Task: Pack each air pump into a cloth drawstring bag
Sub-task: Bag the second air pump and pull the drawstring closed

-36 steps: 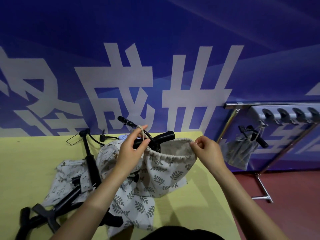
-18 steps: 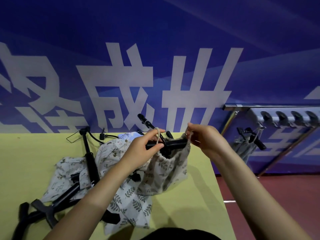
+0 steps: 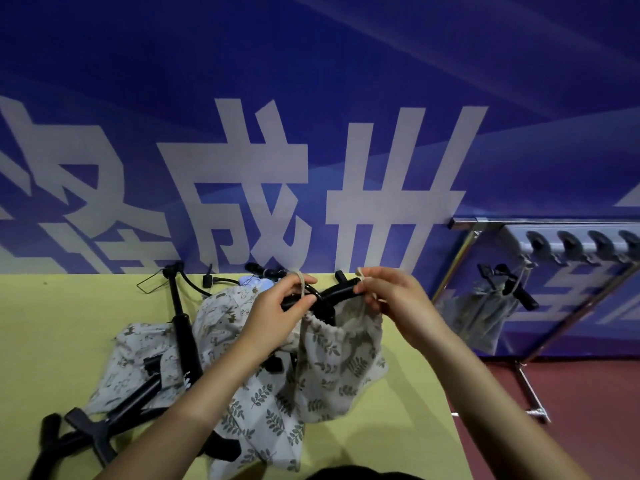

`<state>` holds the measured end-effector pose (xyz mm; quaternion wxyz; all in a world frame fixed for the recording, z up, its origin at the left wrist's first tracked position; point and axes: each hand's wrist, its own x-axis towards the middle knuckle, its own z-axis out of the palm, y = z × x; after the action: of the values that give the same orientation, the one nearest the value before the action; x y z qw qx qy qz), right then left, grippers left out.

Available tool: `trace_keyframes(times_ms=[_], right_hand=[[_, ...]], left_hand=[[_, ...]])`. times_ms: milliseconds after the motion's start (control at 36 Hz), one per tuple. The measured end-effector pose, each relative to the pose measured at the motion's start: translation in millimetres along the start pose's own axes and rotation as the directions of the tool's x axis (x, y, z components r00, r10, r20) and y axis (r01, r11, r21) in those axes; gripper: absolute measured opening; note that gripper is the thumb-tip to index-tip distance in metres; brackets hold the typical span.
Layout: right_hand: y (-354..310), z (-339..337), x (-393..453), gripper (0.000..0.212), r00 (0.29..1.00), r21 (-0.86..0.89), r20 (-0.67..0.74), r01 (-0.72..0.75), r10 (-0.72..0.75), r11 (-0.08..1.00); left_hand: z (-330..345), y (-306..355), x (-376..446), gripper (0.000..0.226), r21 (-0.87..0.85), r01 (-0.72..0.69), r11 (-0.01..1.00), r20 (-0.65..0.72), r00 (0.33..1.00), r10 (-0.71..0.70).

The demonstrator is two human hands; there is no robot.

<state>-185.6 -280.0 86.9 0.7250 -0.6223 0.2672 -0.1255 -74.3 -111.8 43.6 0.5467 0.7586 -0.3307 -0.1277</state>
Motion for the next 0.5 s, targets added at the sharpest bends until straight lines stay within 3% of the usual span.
trace_keyframes(times_ms=[83,167,250,333,389,500], right_hand=[[18.1,2.8,-6.4,0.023,0.997,-0.045,-0.066,0.047,-0.05,0.998],[26.9,5.7,-8.9,0.023,0.965,-0.203,-0.163,0.171,-0.206,0.964],[25.3,8.3,-9.6,0.02,0.935,-0.468,-0.133,0.233,-0.329,0.852],[15.8,10.2,-12.0,0.025,0.923,-0.612,-0.104,0.234,-0.37,0.755],[6.5,10.5,-13.3,0.022,0.912,-0.624,-0.116,0.242,-0.394,0.743],[-9.2,7.5,-11.5,0.013,0.967,-0.374,-0.125,0.16,-0.22,0.914]], left_hand=[[-1.8,-2.3,-2.8,0.02,-0.01,-0.014,1.0,-0.004,1.0,0.014],[-2.1,0.5,-4.2,0.021,0.046,-0.061,0.997,0.056,0.997,0.058],[-1.1,5.3,-2.1,0.017,0.089,-0.08,0.993,0.106,0.992,0.07],[-0.8,7.2,1.9,0.015,0.121,-0.112,0.986,0.152,0.984,0.093],[1.4,10.1,2.9,0.016,0.141,-0.141,0.98,0.205,0.972,0.111],[9.7,15.9,2.5,0.018,0.151,-0.169,0.974,0.244,0.961,0.129]])
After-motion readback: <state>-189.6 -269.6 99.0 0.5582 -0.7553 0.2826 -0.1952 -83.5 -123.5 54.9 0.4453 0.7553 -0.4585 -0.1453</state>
